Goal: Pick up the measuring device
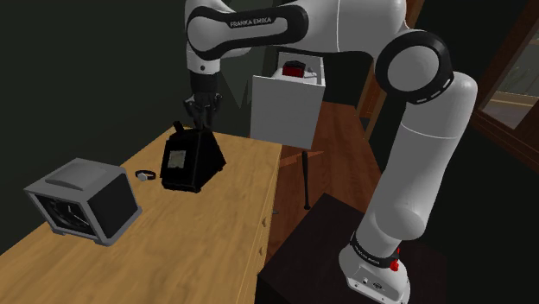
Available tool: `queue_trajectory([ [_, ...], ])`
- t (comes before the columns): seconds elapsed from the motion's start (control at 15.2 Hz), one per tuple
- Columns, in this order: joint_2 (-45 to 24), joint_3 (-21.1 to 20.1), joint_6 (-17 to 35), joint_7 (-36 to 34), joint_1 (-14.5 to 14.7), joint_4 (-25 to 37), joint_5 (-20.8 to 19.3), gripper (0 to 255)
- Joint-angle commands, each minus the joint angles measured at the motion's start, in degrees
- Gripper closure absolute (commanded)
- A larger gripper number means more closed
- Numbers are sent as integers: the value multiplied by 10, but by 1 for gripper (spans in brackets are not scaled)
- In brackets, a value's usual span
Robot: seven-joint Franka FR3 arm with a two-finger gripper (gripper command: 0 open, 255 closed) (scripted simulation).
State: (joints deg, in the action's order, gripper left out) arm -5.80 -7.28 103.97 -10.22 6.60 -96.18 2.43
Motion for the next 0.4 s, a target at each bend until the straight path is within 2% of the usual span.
queue_trajectory([
  [0.0, 2, 0, -14, 0, 0, 14, 0, 255],
  [0.33, 1, 0, -39, -2, 0, 41, 0, 255],
])
